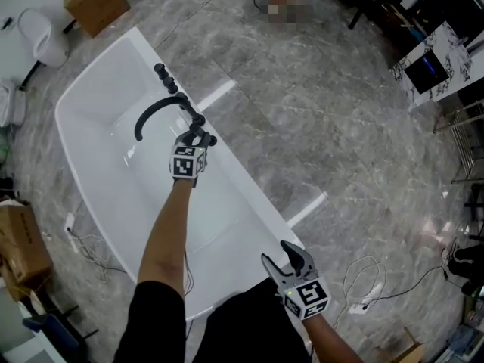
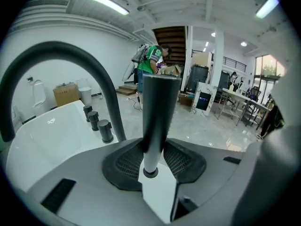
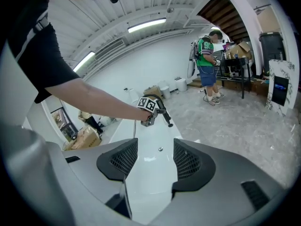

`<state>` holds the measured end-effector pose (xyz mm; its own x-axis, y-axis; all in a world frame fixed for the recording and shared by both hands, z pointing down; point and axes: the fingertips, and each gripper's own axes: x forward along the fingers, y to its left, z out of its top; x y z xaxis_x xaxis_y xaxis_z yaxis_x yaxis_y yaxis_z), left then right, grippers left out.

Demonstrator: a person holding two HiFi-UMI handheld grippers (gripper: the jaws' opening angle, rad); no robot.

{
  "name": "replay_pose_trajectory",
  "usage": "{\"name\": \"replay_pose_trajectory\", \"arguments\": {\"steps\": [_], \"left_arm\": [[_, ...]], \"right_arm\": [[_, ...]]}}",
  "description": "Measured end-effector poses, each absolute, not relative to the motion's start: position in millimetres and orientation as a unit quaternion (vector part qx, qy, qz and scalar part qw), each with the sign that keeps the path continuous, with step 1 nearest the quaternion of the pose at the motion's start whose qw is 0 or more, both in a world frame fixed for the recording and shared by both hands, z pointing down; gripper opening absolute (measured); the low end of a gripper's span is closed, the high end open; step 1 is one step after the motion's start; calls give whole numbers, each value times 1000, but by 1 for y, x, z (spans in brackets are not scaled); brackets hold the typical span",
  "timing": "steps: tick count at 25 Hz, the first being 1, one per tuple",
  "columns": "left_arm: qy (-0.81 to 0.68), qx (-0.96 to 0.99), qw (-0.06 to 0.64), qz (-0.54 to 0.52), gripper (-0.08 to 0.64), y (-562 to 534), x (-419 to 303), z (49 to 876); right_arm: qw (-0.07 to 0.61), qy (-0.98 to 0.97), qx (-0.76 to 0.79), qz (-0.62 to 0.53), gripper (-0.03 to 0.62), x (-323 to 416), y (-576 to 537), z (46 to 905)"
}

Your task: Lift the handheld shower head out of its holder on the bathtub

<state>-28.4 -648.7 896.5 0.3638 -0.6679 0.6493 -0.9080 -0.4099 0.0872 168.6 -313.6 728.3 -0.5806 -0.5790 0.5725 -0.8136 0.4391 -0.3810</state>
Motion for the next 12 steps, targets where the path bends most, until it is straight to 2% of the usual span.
{"name": "replay_pose_trajectory", "arguments": {"steps": [12], "left_arm": [[-513, 798, 208, 240, 126, -636, -41, 796]], "right_arm": [[155, -859, 400, 278, 209, 131, -299, 660]]}}
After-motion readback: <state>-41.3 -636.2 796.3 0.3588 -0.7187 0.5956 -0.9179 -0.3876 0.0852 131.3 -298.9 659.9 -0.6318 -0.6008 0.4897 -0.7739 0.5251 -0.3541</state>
